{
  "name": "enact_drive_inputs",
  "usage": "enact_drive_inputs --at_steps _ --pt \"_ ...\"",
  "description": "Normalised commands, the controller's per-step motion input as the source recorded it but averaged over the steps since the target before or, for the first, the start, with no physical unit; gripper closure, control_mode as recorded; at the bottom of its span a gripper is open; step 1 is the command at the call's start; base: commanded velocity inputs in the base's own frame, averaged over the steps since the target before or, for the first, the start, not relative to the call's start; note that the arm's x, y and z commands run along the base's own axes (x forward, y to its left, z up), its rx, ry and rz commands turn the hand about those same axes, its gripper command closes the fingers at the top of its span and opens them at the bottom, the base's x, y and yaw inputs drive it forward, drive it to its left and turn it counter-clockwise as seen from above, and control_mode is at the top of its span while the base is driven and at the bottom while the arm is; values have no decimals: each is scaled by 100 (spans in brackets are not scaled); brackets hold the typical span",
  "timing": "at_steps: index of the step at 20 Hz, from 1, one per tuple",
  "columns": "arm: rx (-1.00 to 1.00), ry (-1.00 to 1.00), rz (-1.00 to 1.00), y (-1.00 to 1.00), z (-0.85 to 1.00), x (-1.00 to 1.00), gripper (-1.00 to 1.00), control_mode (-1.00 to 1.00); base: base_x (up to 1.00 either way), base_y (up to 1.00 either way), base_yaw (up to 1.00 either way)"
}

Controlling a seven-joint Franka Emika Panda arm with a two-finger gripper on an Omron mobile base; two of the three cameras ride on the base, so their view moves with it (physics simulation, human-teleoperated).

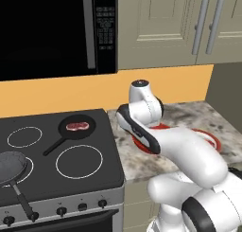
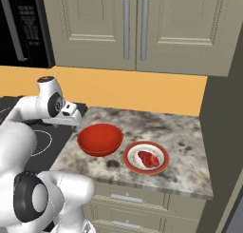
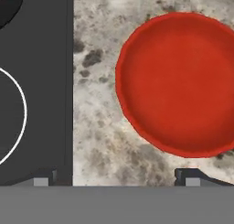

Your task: Place one of the steaks on the plate and the other in the bowl. Then place the bowl in the fridge.

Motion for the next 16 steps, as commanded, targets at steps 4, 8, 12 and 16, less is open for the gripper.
enact_drive_inputs --at_steps 4,8,12,16 --pt "4 -16 63 31 1 59 -100 -100 0 0 0" --pt "0 -14 40 45 -11 53 -100 -100 0 0 0" --pt "0 -3 42 40 1 2 -100 -100 0 0 0" --pt "-10 5 35 61 8 22 -100 -100 0 0 0"
